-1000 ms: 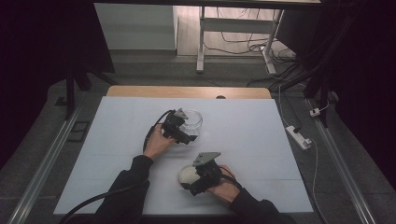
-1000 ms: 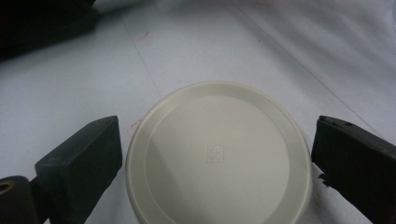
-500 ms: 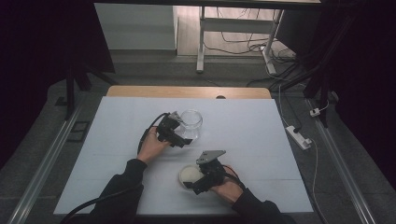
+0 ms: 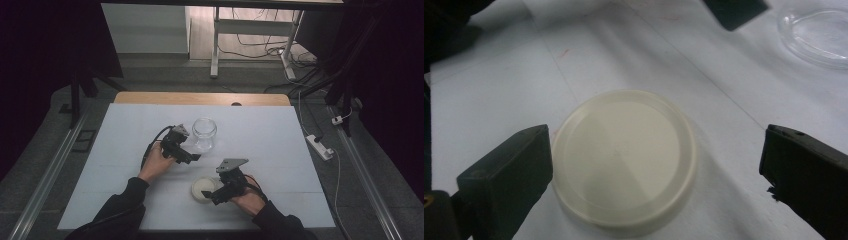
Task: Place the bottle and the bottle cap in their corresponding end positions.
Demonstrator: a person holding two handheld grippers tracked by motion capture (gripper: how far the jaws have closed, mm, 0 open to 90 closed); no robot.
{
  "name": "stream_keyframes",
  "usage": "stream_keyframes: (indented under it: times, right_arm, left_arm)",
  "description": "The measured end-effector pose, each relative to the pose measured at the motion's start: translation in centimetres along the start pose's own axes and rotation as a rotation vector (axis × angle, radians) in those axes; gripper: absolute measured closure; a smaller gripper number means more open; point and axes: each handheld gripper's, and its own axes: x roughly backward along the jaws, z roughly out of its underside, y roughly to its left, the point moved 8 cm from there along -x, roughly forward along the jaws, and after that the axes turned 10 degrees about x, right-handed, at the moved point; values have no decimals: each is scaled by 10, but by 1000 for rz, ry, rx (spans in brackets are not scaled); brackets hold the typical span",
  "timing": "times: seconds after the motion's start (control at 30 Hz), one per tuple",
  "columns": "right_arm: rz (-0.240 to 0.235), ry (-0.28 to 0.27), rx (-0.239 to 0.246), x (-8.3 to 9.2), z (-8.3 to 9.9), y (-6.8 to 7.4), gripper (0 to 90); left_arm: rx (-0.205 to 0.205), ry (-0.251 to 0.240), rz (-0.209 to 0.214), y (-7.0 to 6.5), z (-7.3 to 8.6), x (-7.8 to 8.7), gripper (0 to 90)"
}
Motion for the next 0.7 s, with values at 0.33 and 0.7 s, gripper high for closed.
stream_keyframes:
  times: [0.33, 0.7]
  right_arm:
    - [33, 11, -12, 7, 5, -7, 0]
    - [52, 14, -18, 18, 13, -16, 0]
  left_arm:
    - [14, -6, 24, -12, 15, 17, 0]
    - [6, 4, -12, -20, 39, 38, 0]
